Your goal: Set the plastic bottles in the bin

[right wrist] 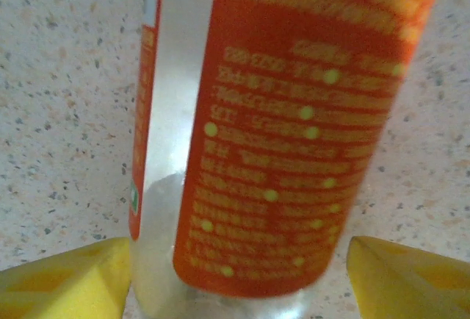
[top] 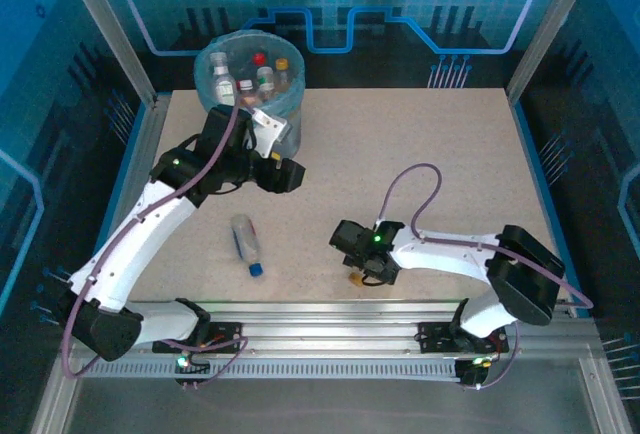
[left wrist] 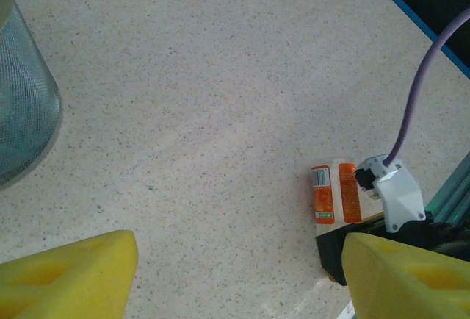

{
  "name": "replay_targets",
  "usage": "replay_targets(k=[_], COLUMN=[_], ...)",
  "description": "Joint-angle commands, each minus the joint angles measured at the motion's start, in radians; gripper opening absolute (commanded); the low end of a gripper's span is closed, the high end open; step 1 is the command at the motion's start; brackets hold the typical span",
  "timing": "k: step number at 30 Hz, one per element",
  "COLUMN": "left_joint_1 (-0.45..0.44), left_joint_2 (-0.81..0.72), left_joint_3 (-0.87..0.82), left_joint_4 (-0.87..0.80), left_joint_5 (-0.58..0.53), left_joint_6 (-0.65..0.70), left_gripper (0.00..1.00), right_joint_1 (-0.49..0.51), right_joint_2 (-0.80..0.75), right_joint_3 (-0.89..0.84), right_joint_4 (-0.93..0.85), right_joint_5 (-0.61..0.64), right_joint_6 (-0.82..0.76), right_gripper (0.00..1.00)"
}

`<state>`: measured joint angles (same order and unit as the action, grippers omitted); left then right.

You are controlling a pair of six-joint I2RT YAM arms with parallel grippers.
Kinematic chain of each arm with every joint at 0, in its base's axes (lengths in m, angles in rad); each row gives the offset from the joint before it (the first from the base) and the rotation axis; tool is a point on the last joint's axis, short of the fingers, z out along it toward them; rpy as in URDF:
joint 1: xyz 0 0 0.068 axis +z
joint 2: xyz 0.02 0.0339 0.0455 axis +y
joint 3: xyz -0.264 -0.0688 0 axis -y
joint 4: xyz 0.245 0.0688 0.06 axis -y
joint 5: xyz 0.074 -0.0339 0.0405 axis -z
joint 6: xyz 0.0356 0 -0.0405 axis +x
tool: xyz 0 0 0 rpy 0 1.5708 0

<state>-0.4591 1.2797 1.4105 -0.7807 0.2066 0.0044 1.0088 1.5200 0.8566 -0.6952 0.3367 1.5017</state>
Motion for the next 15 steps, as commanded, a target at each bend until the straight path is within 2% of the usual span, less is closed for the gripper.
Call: replay_targets(k=[1,9,15], left_joint_1=[0.005,0.018,0.047], left_joint_2=[0.018,0.023,0.017], left_joint_3=[-0.004,-0.008,-0.01], left_joint_4=[-0.001,0.035,0.117], left_joint_5=[0.002,0.008,0.076], left_joint_6=[0.026,-0.003,-0.099], left_gripper=[0.74,0.7,0.7], right_joint_1=[-0.019,-0.027,-0.008], right_joint_2=[0.036,0.043,0.002], right_joint_3=[0.016,0.046,0.116], right_joint_4=[0.041,0.025,-0.039], right_joint_5=[-0.036,-0.019,0.092], right_joint_6=[-0.002,-0.074,-0.236], right_gripper=[0.71,0.59,0.58])
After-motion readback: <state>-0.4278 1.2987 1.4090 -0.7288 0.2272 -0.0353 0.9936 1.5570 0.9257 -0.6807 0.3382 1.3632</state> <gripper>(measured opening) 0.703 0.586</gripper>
